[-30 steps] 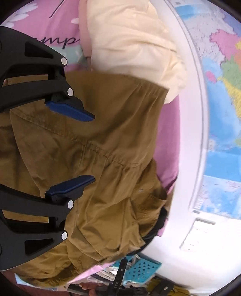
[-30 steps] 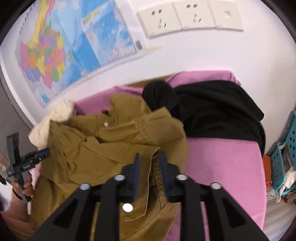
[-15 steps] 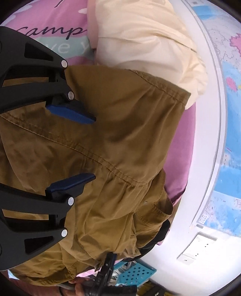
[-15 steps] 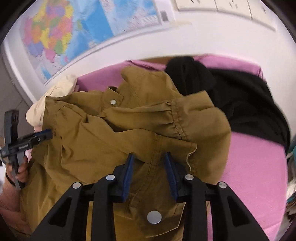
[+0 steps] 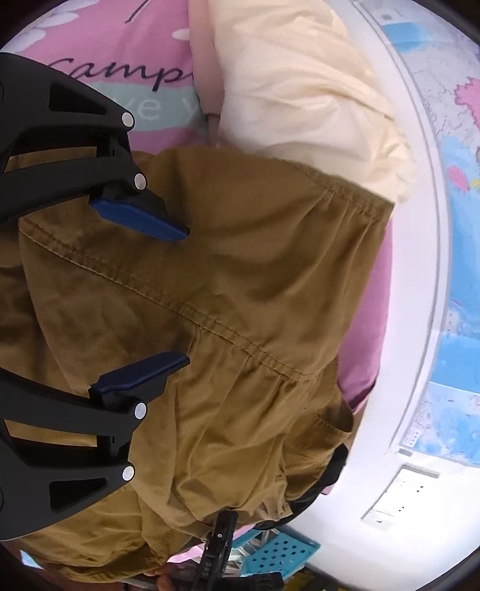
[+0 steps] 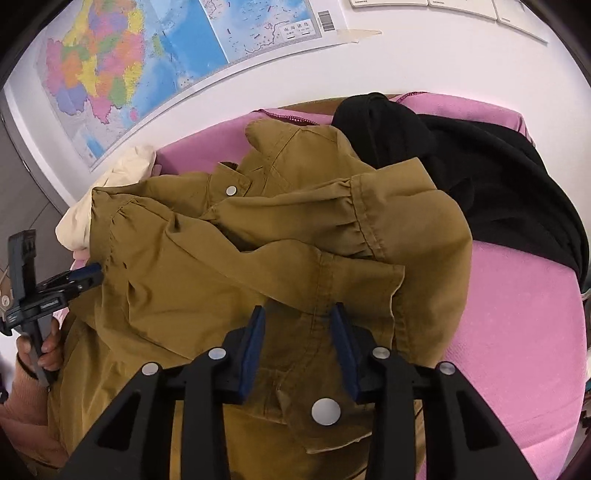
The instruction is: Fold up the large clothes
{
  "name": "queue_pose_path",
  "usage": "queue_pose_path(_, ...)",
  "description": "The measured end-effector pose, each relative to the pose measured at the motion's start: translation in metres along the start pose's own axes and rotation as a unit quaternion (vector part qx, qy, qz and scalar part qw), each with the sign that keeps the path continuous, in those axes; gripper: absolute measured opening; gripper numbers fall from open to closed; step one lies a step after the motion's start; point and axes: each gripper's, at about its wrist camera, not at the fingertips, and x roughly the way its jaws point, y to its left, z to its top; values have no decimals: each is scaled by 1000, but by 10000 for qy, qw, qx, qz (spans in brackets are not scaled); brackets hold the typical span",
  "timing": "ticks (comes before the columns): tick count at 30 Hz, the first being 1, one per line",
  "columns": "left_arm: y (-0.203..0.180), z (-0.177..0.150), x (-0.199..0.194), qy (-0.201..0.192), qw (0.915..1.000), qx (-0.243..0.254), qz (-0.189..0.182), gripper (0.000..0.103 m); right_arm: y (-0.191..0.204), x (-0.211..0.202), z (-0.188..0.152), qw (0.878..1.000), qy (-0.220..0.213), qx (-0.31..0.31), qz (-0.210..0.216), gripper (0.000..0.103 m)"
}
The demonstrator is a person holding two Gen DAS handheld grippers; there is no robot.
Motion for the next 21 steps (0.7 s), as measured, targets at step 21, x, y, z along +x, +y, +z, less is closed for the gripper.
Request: queue_pose_path(21, 16, -46, -61, -276, 9990, -166, -306, 67, 30, -22, -30, 9992, 126, -371, -31, 50)
